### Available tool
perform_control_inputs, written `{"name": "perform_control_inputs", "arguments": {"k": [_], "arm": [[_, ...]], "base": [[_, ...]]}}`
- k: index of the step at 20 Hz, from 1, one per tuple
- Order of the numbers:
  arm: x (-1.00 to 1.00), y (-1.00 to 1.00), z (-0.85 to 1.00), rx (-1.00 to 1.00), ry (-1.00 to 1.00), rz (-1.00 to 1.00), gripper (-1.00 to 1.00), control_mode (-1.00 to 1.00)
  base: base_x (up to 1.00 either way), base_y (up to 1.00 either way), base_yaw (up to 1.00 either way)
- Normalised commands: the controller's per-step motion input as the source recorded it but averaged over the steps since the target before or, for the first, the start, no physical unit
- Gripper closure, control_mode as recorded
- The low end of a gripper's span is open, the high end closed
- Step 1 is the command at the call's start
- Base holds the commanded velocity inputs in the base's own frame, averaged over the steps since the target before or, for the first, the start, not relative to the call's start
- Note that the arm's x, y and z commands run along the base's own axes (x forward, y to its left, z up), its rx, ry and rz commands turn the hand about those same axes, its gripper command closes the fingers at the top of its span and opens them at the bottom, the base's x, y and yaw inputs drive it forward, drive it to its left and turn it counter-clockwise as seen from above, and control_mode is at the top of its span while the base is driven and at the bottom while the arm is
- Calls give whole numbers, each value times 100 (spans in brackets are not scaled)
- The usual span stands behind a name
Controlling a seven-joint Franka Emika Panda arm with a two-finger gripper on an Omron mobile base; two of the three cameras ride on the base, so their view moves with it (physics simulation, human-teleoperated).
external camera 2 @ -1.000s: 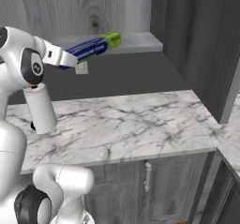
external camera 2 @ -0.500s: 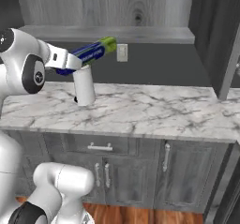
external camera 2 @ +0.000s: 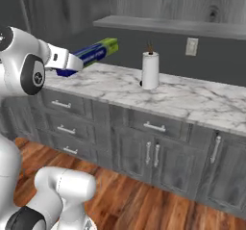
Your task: Retrieve the tupperware and aluminum foil from the cabinet and place them on the dining counter near the plate with garlic and kebab skewer to prepare for storing leftovers.
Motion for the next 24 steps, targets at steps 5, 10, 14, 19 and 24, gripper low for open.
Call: {"name": "perform_control_inputs", "arguments": {"k": [5, 10, 14, 19, 24], "arm": [[0, 0, 0, 0, 0, 0, 100, 100], [0, 0, 0, 0, 0, 0, 100, 100], [0, 0, 0, 0, 0, 0, 100, 100], [0, 0, 0, 0, 0, 0, 100, 100], [0, 0, 0, 0, 0, 0, 100, 100]], "base": [[-100, 28, 56], [-98, 44, 71], [-42, 25, 88], [-19, 7, 98], [-6, 53, 86]]}}
